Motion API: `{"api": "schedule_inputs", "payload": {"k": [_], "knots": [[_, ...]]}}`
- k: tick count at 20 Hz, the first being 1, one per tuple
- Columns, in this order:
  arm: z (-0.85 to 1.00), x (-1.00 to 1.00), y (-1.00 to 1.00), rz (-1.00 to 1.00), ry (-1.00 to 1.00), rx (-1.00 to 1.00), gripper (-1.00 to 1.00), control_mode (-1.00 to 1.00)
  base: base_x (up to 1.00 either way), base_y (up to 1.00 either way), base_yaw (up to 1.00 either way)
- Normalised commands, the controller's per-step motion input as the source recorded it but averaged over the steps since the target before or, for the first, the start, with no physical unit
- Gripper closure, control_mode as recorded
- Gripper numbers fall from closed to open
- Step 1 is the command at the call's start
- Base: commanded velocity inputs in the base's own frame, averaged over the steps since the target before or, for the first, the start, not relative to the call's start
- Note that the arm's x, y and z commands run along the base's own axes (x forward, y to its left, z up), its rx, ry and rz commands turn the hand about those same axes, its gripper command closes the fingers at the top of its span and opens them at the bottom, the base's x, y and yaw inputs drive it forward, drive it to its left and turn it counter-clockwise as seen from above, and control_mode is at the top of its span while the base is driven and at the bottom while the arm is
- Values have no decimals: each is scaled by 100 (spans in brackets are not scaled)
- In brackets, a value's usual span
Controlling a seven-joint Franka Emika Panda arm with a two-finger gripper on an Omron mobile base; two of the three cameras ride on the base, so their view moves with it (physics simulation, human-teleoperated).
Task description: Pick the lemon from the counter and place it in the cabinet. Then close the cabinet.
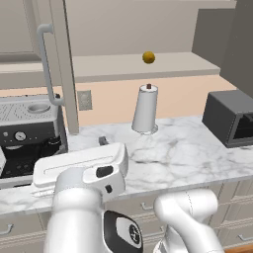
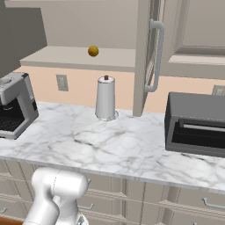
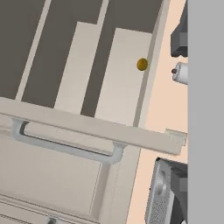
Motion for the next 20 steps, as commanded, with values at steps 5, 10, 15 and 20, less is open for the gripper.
{"api": "schedule_inputs", "payload": {"k": [5,10,15,20], "knots": [[-10,60,65,-20,-9,0,-100,-100,0,0,0],[-14,70,76,-30,-7,0,-100,-100,0,0,0],[-10,61,87,-29,-10,0,-100,-100,0,0,0],[0,62,19,-21,-5,3,-100,-100,0,0,0]]}}
